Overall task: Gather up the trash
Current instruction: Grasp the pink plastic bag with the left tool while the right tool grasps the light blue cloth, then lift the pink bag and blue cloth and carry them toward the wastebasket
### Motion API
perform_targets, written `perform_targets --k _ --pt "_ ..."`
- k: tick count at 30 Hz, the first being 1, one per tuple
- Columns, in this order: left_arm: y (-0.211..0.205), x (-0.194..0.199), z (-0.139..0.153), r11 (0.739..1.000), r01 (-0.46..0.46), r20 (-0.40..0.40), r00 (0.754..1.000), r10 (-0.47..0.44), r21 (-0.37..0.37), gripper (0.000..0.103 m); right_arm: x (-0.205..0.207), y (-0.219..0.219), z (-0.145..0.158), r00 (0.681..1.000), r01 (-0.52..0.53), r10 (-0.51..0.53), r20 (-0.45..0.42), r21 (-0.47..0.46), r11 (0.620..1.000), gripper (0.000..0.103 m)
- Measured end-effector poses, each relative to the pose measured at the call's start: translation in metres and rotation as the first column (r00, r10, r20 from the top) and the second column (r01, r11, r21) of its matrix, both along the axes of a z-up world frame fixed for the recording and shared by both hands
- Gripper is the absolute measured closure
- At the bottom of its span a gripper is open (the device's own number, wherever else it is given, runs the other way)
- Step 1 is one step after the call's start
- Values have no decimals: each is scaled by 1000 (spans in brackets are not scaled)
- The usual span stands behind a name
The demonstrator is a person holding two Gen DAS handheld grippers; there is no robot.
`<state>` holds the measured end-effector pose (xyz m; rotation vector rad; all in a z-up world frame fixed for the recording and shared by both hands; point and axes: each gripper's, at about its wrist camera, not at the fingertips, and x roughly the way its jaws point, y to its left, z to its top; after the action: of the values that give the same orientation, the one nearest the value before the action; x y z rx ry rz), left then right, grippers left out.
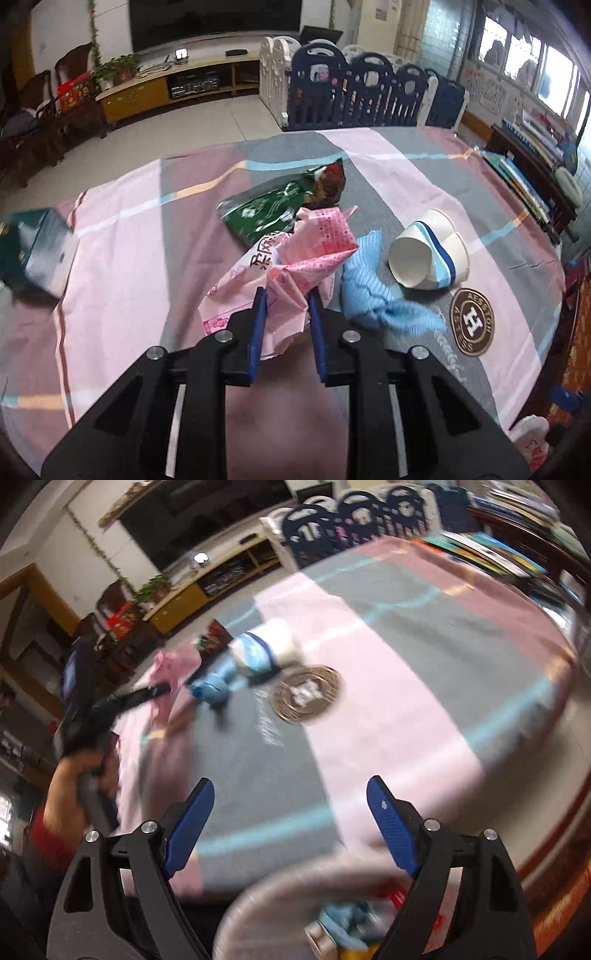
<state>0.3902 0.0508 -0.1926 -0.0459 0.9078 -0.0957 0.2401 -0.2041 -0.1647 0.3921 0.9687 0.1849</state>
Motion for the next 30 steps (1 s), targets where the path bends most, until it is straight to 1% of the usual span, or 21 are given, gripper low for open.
perform_targets --k 2,4,6,8,9,10,12,13,14,15,16,17,19,22,27,30 --pt "25 -40 9 998 -53 13 998 54 -38 79 35 30 -1 997 -68 67 39 14 998 20" --pt "46 -77 12 995 -88 10 996 88 -55 79 70 63 0 990 -122 122 69 -4 993 20" --pt "60 -107 12 991 -120 5 993 120 -64 79 102 99 1 980 -170 175 92 -64 983 20" --pt "71 -132 9 987 -143 -3 990 143 -66 79 131 131 -3 972 -192 210 102 -160 968 20" --pt "76 -139 9 986 -153 -9 988 153 -71 79 144 143 -8 969 -208 230 91 -202 957 25" --pt "81 -148 8 983 -164 -16 986 164 -82 79 159 158 -17 969 -215 239 59 -267 939 30" --pt "86 -159 8 982 -165 -23 986 163 -97 79 175 174 -36 968 -237 249 -12 -356 904 48" --pt "86 -164 9 983 -156 -19 988 155 -95 79 178 177 -45 966 -253 254 -47 -374 892 52" --pt "85 -167 11 985 -151 -13 989 150 -90 79 176 180 -52 964 -263 257 -68 -386 884 58" --pt "84 -169 12 985 -147 -5 989 147 -87 79 171 181 -55 964 -263 257 -71 -409 874 70" --pt "84 -171 14 985 -146 1 989 147 -88 79 163 179 -55 963 -265 263 -63 -414 871 75" --pt "84 -174 18 985 -148 8 989 150 -93 79 156 175 -54 961 -271 268 -62 -381 884 78" --pt "81 -181 25 985 -152 21 988 154 -82 79 133 162 -45 958 -284 283 -43 -262 922 79" --pt "75 -194 37 986 -151 42 987 155 -72 79 90 152 -23 950 -306 313 4 -205 930 79" --pt "60 -217 67 986 -156 90 983 160 -51 79 25 136 19 947 -301 318 55 -207 931 79" --pt "49 -234 89 989 -145 144 979 146 -20 79 -13 121 47 946 -280 306 106 -206 938 79"
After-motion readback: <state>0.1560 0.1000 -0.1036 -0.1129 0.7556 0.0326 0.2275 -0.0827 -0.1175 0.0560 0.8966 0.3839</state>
